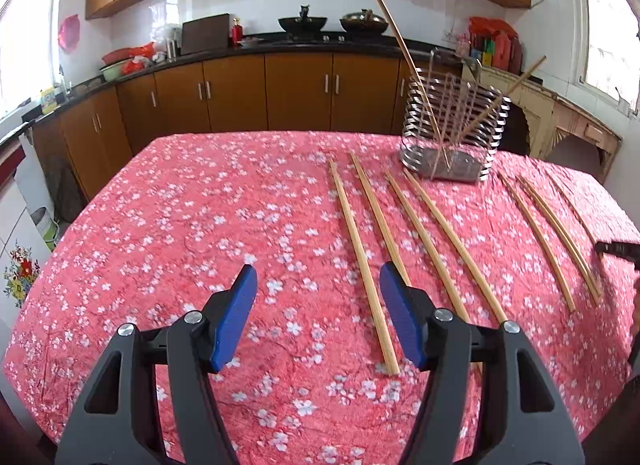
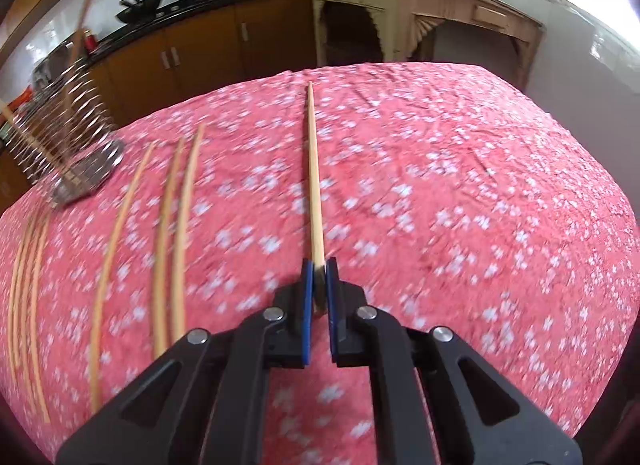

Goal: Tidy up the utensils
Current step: 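Close the right tool on another chopstick while the left tool moves back to the table, then lower the left tool onto a chopstick and close it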

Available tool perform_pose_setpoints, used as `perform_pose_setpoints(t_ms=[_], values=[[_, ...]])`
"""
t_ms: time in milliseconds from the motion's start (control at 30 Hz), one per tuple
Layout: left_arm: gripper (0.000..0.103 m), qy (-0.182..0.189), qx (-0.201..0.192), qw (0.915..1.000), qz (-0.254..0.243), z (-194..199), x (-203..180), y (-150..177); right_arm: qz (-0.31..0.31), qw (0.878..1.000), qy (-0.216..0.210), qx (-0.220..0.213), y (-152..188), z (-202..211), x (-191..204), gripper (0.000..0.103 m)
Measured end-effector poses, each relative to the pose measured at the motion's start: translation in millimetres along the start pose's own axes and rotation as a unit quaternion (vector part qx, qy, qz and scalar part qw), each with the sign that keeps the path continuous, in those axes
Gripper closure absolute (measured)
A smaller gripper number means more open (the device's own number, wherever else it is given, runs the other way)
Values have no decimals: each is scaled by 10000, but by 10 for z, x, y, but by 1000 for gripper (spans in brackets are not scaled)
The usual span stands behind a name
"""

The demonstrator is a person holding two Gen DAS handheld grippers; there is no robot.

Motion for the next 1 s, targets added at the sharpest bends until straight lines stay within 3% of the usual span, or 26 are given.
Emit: perform_pose_setpoints(t_ms=[267,333,467,600,633,900,1000], values=[[42,223,418,9987,-199,-86,-190,160,-35,9999,119,-83,-30,-54,-65,95],[52,204,608,9977,-220,-137,-232,193,-49,9999,106,-83,-30,-59,-72,95],[60,106,896,9958,-177,-234,-261,259,-72,9999,86,-86,-25,-53,-73,95],[93,-3,947,9949,-350,-278,-312,232,-80,9999,87,-90,-10,-34,-56,95],[95,-10,1028,9942,-327,-319,-307,201,-78,9999,89,-90,-10,-34,-58,95],[96,-159,1149,9926,-347,-704,-90,-23,-72,9999,54,-86,-25,-50,-58,95],[96,-51,1112,9933,-299,-745,-26,-43,-89,9999,39,-86,-26,-51,-57,95]])
Point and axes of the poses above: each gripper's, at about its wrist camera, not at the fingertips, and z roughly against the way its jaws point, x to its left, y to its underside, the point moved 1 cm from there along -z, roughly the way its jaws point, and after that the axes turned 8 degrees about -x, right-handed, at the moved point
